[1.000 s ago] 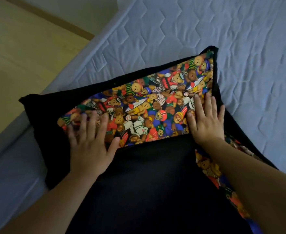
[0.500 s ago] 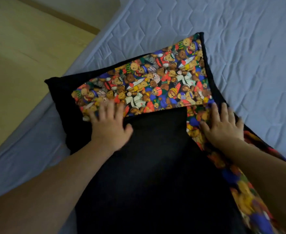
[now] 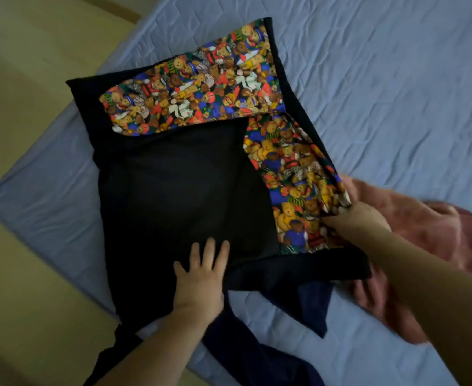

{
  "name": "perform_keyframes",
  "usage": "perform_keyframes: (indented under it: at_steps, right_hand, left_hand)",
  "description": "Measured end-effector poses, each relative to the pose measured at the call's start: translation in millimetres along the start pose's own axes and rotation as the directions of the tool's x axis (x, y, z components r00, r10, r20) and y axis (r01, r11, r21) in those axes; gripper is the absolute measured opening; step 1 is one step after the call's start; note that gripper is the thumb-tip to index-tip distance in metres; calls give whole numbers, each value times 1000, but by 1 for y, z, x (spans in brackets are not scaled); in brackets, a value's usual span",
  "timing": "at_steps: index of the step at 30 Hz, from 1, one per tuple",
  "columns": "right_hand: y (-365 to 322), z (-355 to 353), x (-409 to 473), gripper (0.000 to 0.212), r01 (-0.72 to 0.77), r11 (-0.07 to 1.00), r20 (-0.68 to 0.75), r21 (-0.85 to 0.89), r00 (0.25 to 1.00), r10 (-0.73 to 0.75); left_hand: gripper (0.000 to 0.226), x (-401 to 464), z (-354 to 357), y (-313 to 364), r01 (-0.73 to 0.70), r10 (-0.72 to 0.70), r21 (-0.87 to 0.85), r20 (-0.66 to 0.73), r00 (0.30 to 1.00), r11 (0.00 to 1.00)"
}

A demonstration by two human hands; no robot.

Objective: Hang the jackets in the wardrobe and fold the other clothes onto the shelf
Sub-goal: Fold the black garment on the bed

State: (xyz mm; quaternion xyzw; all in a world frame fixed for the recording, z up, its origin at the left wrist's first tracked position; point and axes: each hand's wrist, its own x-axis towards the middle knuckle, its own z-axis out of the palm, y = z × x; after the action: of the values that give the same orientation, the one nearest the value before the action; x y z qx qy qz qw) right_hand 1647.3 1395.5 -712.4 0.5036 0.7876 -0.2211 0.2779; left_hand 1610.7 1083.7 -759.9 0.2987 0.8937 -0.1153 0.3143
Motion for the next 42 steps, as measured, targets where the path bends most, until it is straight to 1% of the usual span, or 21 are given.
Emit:
perform_keyframes:
  at_steps: [3,5,6,10,13,15,17,19,21,24,26,27,28,30,31,33,35,37,38,39,42]
  right_hand:
    - [-1,-17,-9,36,-144,947,282,287,957,60]
    - [-7,-35,-18,31,-367,762,572,533,820,-5]
    - [-10,-43,-21,28,-426,656,628,623,772,-95]
    - [-42,-64,-29,32,-508,347,597,789,767,-235]
    - [-78,-68,-30,44,-520,65,518,852,817,-255]
    - [-104,-71,-23,47,-468,-100,444,878,874,-198]
    - [-132,-80,-15,45,-388,-246,369,888,921,-122]
    - [-162,-90,-2,42,-335,-383,343,861,938,-51]
    - [-194,-103,15,41,-294,-420,325,858,946,2]
    - [-244,-127,46,43,-206,-393,226,896,974,4]
    - [-277,-139,66,44,-131,-363,104,922,990,-92]
    - [-290,-138,74,44,-90,-288,56,953,991,-124]
    - [-302,-131,80,39,-8,-117,-5,993,993,-116]
    - [-317,-98,94,30,179,455,-192,872,981,-17]
    - [-321,-76,106,40,217,687,-299,693,954,0]
    - [-321,-41,117,62,168,922,-346,349,937,-40]
    - [-331,-18,135,71,161,969,-373,187,924,-82]
    - [-343,-13,157,77,172,978,-451,119,887,-101]
    - [-349,-13,166,79,174,981,-484,87,868,-111]
    - [-357,-13,173,80,187,981,-497,53,857,-136]
    - [-381,-2,180,78,282,956,-426,-83,857,-290]
  left_hand:
    - [116,-11,3,-14,137,-137,38,-3,991,990]
    - [122,-18,6,-25,196,-203,97,67,977,976]
    - [123,-20,8,-29,208,-223,132,109,969,969]
    - [96,-21,5,-41,182,-215,195,163,963,964]
    - [62,-8,-16,-68,137,-143,50,143,979,989]
    - [52,14,-42,-97,184,-145,-193,198,969,964]
    - [55,46,-80,-132,302,-178,-312,369,912,901]
    - [36,77,-124,-166,340,-174,-308,459,871,888]
    - [15,110,-170,-197,319,-191,-238,442,877,917]
    - [8,165,-239,-240,287,-226,-244,252,941,926]
    - [21,200,-275,-272,288,-317,-334,-33,948,897]
    - [27,211,-286,-285,282,-351,-295,-217,911,913]
    - [30,219,-289,-296,287,-353,-219,-388,851,933]
    - [40,232,-278,-312,330,-374,-181,-533,759,927]
    - [48,239,-267,-318,343,-430,-260,-493,756,902]
    - [67,245,-239,-318,374,-545,-478,-293,786,795]
    - [85,257,-207,-326,381,-625,-701,-117,772,602]
    - [82,271,-187,-332,363,-680,-855,17,733,370]
    - [74,275,-181,-332,357,-689,-870,28,724,341]
    - [64,276,-175,-330,344,-698,-853,-33,715,393]
    - [42,273,-166,-322,192,-561,-601,-518,646,776]
